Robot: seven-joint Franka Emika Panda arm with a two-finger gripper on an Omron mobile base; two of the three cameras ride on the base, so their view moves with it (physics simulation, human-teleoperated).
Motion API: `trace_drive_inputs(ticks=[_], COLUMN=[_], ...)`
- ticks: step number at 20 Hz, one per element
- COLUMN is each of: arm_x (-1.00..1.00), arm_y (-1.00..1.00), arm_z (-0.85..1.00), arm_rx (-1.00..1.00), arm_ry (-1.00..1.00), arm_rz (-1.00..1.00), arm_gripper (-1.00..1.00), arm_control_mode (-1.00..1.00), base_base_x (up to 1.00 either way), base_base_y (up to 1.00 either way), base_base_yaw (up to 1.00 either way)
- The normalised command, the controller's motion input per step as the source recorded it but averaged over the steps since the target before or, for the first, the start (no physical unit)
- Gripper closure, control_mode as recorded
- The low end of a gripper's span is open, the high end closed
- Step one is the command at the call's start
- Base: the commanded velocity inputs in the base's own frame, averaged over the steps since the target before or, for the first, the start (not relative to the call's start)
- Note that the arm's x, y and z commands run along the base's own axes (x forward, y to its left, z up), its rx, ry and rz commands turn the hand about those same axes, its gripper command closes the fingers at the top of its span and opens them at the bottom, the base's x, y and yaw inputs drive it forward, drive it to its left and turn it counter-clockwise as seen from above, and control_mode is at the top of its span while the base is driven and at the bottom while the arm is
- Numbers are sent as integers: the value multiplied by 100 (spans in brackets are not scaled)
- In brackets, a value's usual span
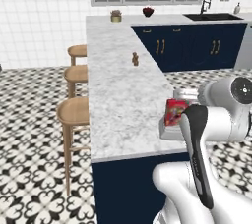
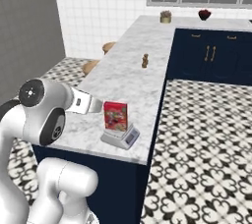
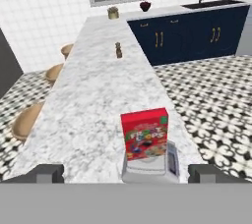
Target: Pick the cereal and place it on the digital scale for weighing, and close the cabinet.
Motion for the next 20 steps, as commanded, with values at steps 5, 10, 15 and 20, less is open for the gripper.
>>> trace_drive_inputs(ticks=[5, 10, 15, 20], arm_x=[0, 0, 0, 0], arm_y=[0, 0, 0, 0], arm_z=[0, 0, 0, 0], arm_rx=[0, 0, 0, 0], arm_ry=[0, 0, 0, 0], arm_rz=[0, 0, 0, 0], arm_gripper=[-100, -100, -100, -100], arm_control_mode=[100, 100, 100, 100], base_base_x=[-27, 0, 11, 0], base_base_y=[-51, -15, 1, 2], base_base_yaw=[-44, -78, -91, -100])
